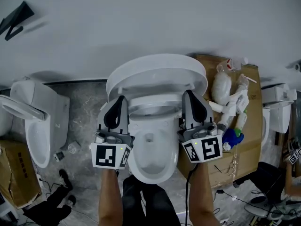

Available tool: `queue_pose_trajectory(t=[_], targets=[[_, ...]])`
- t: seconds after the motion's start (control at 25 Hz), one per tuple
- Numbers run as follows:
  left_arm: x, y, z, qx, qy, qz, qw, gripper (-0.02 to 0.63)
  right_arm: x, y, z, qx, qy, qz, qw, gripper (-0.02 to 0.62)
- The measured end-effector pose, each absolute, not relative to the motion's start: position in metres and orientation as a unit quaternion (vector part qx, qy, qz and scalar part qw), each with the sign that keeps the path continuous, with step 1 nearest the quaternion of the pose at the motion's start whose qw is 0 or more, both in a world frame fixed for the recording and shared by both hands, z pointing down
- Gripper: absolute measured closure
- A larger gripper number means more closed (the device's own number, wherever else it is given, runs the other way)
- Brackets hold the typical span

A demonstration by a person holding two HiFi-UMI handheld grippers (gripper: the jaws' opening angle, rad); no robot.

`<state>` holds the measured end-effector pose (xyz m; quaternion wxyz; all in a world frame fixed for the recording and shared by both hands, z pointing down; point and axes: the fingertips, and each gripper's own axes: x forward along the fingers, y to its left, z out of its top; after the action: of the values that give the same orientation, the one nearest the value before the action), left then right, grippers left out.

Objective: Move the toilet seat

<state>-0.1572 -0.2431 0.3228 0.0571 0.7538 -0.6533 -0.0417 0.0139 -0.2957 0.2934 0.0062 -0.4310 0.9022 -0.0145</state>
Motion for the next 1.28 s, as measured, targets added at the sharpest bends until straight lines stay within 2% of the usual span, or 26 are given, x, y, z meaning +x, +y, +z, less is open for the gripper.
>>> queue_pose_trajectory(t=[0.56,1.04,1.28], targets=[[-0.158,-0.245,0.323,0.749,-0.659,-0.044,0.057,0.597,0.013,-0.299,0.293,-0.428,0.904,-0.009,-0.001,0.581],[-0.152,-0.23,0.322,0.75,-0.66,-0.027,0.038,0.597,0.013,-0.267,0.299,-0.426,0.902,0.016,-0.066,0.58],[-0.14,-0.207,0.312,0.763,-0.645,-0.026,0.031,0.597,0.016,-0.237,0.29,-0.427,0.903,0.007,-0.05,0.581]])
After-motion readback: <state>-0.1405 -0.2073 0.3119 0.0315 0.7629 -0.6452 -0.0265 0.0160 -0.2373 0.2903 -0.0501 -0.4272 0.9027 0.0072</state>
